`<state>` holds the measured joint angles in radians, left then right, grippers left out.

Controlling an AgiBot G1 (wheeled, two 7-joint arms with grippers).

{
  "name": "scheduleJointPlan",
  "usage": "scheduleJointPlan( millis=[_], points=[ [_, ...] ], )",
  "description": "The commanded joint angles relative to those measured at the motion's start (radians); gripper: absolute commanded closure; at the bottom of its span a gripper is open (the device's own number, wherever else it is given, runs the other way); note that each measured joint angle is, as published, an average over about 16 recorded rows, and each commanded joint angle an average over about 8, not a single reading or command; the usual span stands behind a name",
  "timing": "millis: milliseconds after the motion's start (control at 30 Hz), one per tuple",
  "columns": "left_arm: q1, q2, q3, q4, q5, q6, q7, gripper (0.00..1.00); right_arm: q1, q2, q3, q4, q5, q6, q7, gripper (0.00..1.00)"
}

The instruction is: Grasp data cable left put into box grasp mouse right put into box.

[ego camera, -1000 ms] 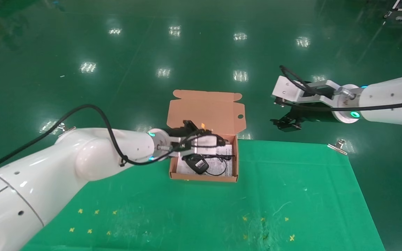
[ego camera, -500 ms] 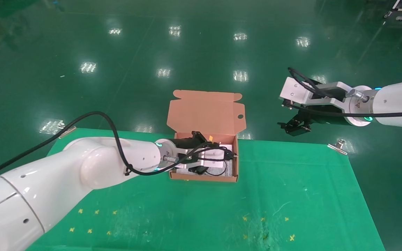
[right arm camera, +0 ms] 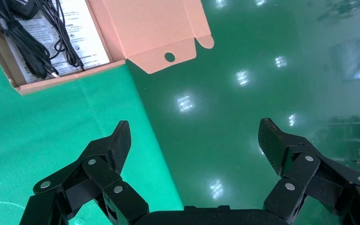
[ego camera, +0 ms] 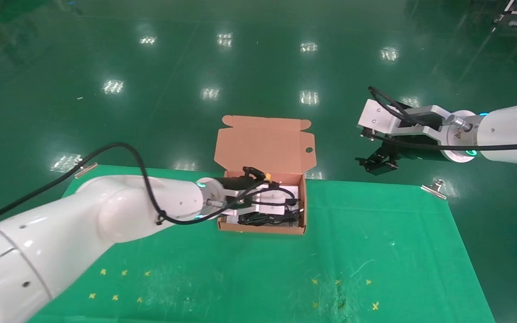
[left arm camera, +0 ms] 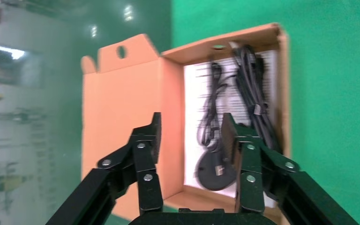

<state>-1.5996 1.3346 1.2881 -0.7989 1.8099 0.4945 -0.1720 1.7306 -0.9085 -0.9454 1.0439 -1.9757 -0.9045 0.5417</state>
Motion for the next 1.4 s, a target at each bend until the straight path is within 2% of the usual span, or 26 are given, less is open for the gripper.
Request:
scheduleJointPlan(
  millis=[33,367,633,1400],
  points=[
    [-0.004,-0.009,-0.003,-0.012,-0.006,-0.003,-0.006,0.00,-0.002,0.000,-0.001,0.000,0.000,-0.001,0.001,0.00],
    [-0.105,-0.117,-0.065,-0.095,0.002,-0.051,-0.071,0.00,0.084,0.006,0.020,0.011,-0.028,0.022,-0.038,0.00],
    [-0.106,-0.174,-0.104,-0.134,-0.010,-0.033,-0.089,0.00,0.095,0.012,0.026,0.021,-0.020,-0.016,-0.068,0.00],
    [0.137,-0.388,-0.455,-0.271,-0.424,0.367,-0.061,0.00,-0.191,0.121,0.270,0.105,0.462,-0.237,-0.178,0.00]
  ],
)
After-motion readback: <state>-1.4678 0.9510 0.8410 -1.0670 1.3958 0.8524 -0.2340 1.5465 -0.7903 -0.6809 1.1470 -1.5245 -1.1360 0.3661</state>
